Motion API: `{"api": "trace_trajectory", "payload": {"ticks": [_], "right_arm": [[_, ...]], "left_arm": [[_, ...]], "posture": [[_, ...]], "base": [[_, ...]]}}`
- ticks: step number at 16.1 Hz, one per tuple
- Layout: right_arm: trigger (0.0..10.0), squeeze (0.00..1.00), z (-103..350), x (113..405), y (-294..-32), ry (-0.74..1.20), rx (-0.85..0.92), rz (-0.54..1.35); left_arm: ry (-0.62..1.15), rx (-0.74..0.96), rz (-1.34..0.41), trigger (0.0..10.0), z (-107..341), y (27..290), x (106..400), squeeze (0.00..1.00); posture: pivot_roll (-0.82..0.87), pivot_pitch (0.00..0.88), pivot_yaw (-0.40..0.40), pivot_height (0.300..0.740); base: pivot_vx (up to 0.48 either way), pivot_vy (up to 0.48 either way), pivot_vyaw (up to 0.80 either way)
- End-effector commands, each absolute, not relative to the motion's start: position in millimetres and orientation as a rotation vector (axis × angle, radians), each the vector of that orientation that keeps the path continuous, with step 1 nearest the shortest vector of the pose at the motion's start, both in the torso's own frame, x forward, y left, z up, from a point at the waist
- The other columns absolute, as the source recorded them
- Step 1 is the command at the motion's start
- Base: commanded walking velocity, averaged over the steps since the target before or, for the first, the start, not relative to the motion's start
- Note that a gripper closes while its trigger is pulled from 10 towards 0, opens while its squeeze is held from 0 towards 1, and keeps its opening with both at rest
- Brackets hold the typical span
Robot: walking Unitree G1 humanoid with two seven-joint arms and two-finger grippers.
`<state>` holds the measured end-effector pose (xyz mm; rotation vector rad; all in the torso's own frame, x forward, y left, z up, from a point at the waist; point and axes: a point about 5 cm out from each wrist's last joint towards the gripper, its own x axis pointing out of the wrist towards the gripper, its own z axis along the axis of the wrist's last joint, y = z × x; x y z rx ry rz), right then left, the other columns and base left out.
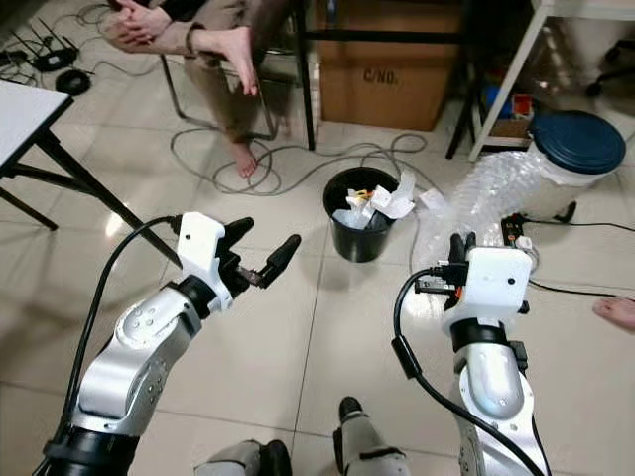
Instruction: Picking trash to rubbish bin
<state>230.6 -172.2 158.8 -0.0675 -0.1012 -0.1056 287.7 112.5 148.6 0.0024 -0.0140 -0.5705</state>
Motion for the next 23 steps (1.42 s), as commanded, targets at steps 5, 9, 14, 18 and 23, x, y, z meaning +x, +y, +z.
{"api": "trace_trajectory", "payload": {"ticks": [5, 9, 14, 18, 23], "right_arm": [[0.0, 0.00, 156.6, 233.0, -168.7, -0.107, -0.078, -0.093], [0.0, 0.00, 154.3, 231.0, -167.3, -0.100, -0.077, -0.093], [0.0, 0.00, 153.4, 232.2, -168.5, -0.092, -0.070, -0.096], [0.0, 0.00, 154.5, 233.5, -168.4, -0.098, -0.074, -0.096], [0.0, 0.00, 153.3, 232.5, -169.2, -0.095, -0.079, -0.097]], "left_arm": [[0.010, 0.019, -0.565, 10.0, 143.5, 115.4, 287.3, 0.00], [0.013, 0.028, -0.565, 10.0, 143.6, 116.6, 285.7, 0.00], [0.022, 0.035, -0.577, 10.0, 141.1, 115.6, 285.0, 0.00], [0.023, 0.040, -0.583, 10.0, 140.8, 115.3, 286.1, 0.00], [0.033, 0.043, -0.588, 10.0, 137.6, 113.5, 284.8, 0.00]], "posture": [[-0.11, 0.216, 0.082, 0.740], [-0.10, 0.230, 0.083, 0.740], [-0.10, 0.230, 0.084, 0.740], [-0.10, 0.230, 0.084, 0.740], [-0.11, 0.233, 0.083, 0.740]], "base": [[0.063, 0.000, 0.00], [0.344, 0.000, 0.00], [0.363, 0.000, -0.16], [0.359, 0.000, -0.71], [0.349, 0.000, -0.17]]}}
